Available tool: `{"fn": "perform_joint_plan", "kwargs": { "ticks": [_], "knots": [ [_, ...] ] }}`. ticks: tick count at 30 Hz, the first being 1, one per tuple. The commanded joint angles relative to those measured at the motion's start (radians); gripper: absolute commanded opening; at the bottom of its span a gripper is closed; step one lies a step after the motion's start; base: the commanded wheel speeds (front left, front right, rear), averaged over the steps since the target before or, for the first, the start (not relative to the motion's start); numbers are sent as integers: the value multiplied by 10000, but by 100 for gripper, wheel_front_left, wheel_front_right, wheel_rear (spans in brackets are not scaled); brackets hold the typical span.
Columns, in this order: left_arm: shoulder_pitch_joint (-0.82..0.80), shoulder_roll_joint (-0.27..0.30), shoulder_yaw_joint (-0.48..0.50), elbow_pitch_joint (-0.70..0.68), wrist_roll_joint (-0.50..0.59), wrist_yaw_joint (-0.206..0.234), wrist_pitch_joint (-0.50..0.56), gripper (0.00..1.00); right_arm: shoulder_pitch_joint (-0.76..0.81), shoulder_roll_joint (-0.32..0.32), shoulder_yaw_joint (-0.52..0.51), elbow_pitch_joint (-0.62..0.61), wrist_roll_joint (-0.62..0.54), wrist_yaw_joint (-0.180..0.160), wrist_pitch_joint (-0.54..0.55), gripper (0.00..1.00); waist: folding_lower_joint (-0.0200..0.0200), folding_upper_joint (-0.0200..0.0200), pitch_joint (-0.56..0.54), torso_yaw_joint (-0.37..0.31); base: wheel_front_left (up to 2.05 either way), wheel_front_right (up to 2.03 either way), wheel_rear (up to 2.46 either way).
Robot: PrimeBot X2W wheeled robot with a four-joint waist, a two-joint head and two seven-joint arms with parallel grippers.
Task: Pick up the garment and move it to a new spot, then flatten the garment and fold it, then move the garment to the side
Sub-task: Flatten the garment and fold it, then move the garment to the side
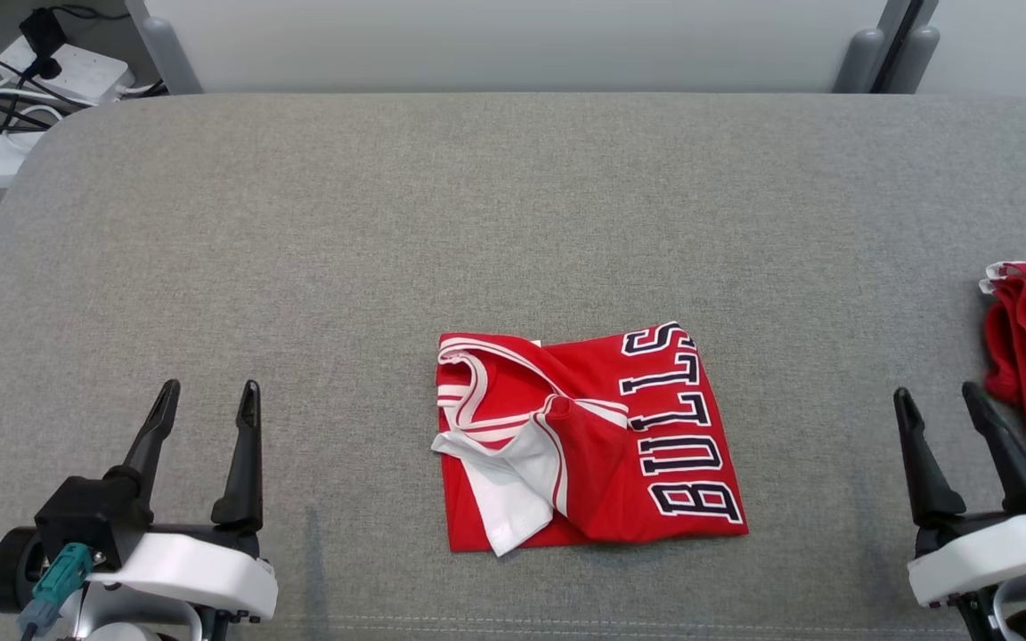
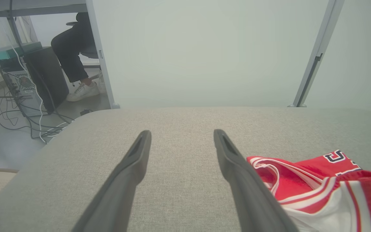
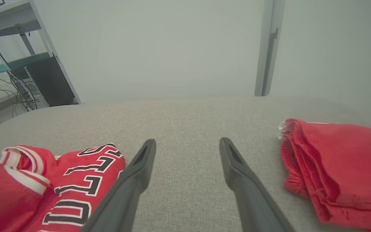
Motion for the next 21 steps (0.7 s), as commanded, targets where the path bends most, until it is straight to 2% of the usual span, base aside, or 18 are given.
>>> {"fn": "perform_joint_plan", "kwargs": {
  "ticks": [1,6,14,21],
  "knots": [
    [-203,335,513,-167,60,84,-121,100,60,-117,112,-210,-87,-27,-164,100,0,0,-48,-39,0,0,0],
    [62,308,764,-227,99,117,-238,100,201,-48,53,-207,-142,-27,-173,100,0,0,-135,-62,0,0,0],
    [124,210,951,-252,264,-74,-313,100,200,-43,24,-219,-111,-27,-176,100,0,0,-111,83,0,0,0],
    [-224,-102,1232,-164,655,-641,-346,100,-229,-225,620,260,246,-27,-97,100,0,0,6,493,0,0,0]
  ]
}}
